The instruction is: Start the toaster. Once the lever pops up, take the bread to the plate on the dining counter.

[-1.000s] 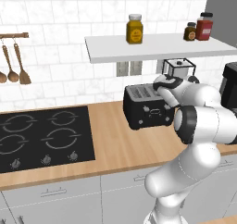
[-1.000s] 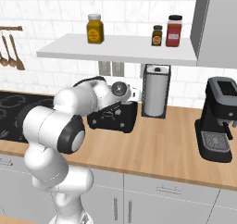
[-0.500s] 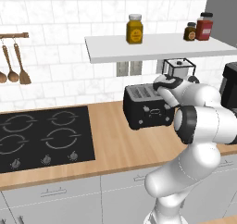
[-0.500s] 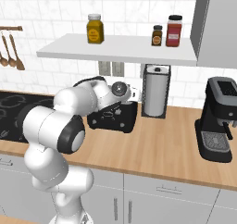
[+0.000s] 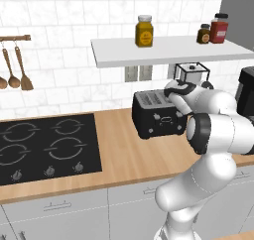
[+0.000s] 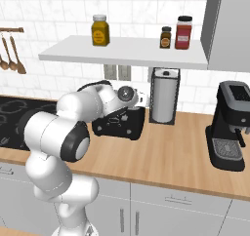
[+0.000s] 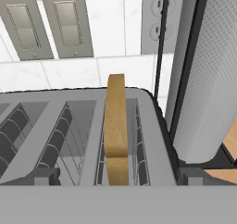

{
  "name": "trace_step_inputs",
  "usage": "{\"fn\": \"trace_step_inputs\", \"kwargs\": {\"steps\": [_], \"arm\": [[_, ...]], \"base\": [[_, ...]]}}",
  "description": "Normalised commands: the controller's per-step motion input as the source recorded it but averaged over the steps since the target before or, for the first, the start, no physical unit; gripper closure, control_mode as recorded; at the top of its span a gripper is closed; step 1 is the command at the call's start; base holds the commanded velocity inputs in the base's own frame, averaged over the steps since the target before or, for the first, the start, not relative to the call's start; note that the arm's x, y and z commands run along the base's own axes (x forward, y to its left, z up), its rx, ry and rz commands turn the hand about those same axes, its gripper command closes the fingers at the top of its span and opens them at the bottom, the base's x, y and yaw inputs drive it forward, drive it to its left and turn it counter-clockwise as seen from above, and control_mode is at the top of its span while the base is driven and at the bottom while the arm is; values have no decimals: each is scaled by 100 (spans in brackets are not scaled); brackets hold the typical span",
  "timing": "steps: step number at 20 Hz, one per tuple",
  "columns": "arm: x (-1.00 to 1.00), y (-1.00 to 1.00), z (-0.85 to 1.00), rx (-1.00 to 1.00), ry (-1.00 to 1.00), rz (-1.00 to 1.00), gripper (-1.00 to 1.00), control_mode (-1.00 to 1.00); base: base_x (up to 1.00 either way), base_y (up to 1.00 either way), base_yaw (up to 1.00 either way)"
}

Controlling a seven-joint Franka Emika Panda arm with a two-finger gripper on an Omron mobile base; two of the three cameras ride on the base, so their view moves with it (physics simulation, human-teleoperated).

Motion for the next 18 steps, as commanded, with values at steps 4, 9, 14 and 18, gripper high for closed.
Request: {"fn": "trace_step_inputs", "kwargs": {"steps": [4,9,14,18], "arm": [[0,0,0,0,0,0,-100,-100],[3,0,0,0,0,0,-100,-100],[7,0,0,0,0,0,-100,-100],[11,0,0,0,0,0,-100,-100]], "base": [[0,0,0],[0,0,0],[0,0,0],[0,0,0]]}}
